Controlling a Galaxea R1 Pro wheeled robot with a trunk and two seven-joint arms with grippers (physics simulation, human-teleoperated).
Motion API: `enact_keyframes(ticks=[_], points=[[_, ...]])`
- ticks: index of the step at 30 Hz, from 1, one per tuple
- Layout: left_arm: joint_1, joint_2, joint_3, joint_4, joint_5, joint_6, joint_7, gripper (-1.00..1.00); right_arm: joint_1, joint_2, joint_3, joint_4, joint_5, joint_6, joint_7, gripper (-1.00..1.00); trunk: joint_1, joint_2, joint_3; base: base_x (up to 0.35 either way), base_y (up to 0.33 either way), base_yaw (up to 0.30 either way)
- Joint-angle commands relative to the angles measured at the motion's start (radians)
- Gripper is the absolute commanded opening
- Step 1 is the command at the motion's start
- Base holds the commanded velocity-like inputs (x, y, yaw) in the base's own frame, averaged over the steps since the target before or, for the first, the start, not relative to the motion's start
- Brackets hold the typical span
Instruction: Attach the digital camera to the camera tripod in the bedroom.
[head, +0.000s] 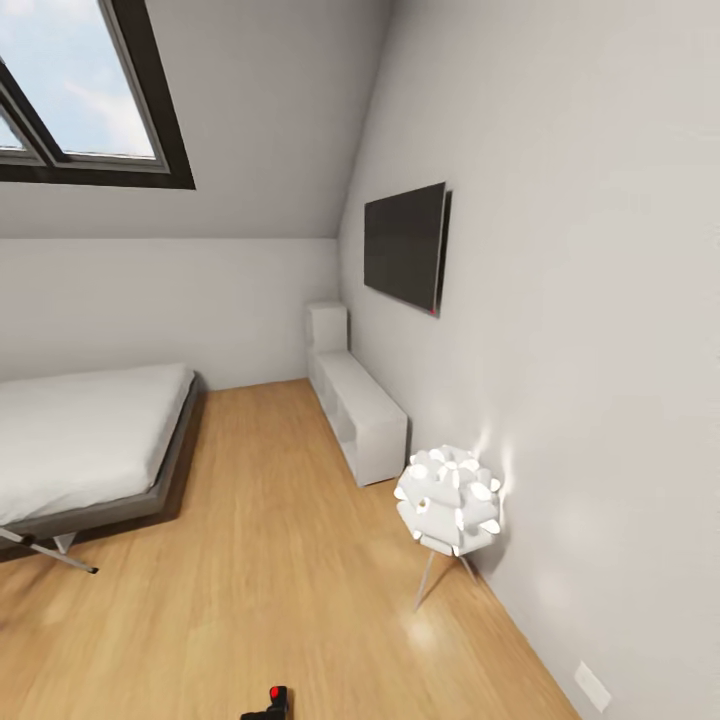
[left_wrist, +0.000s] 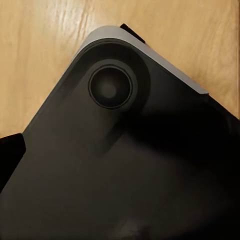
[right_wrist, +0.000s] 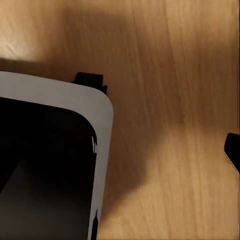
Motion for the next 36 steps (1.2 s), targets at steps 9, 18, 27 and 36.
enact_keyframes(ticks=[9,18,27,36], points=[[0.000,0.000,0.004,-0.002,-0.002,-0.002,0.004,1.00,-0.001,0.000,-0.009,0.002,0.008,-0.005,0.003,1.00,0.000,0.000,-0.001,0.000,-0.269,0.000],[0.000,0.002,0.004,-0.002,-0.002,-0.003,0.004,1.00,-0.001,0.002,-0.010,0.002,0.008,-0.002,0.004,1.00,0.000,0.000,-0.001,0.000,-0.041,0.005],[0.000,0.003,0.004,-0.002,-0.002,-0.003,0.004,1.00,-0.001,0.002,-0.010,0.002,0.007,-0.002,0.003,1.00,0.000,0.000,-0.001,0.000,-0.004,0.188],[0.000,0.003,0.005,-0.002,-0.002,-0.006,0.004,1.00,-0.001,0.001,-0.010,0.002,0.007,-0.002,0.002,1.00,0.000,0.000,-0.001,0.000,0.000,0.268]])
